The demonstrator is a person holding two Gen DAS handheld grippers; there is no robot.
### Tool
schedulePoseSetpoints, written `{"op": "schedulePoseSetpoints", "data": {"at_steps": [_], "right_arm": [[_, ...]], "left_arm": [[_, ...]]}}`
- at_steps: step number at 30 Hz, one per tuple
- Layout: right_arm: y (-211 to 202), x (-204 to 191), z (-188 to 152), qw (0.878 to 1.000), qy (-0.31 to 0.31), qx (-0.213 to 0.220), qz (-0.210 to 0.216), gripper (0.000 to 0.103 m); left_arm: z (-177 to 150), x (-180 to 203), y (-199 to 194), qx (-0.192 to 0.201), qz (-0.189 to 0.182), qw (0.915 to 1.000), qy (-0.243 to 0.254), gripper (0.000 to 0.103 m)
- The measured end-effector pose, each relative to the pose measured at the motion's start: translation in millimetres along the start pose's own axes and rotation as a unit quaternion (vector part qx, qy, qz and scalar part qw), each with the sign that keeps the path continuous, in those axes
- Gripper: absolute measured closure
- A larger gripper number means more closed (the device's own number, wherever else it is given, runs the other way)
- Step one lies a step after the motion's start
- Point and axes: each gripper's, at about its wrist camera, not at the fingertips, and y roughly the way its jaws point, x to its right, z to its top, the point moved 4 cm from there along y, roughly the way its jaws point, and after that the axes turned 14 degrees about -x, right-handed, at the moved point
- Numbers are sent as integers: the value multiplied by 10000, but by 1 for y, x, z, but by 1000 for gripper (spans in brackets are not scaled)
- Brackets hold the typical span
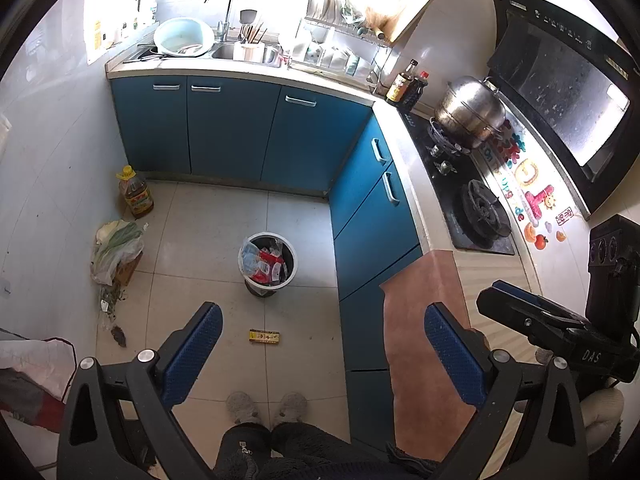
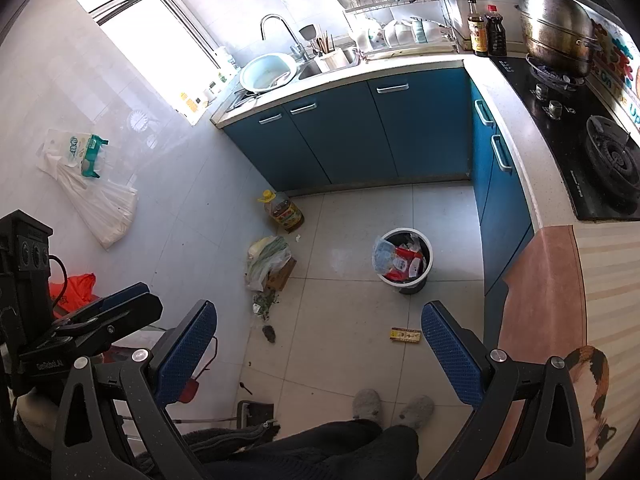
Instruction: Collect trash
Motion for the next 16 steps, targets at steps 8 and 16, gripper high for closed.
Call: {"op": "schedulePoseSetpoints", "data": {"at_steps": [8,16], "right_arm": [[1,0,2,10000,3,-6,10,0],[2,-1,2,10000,5,-3,18,0]], "left_arm": [[1,3,-1,16,48,10000,-9,0],[9,1,-6,19,68,10000,30,0]]}}
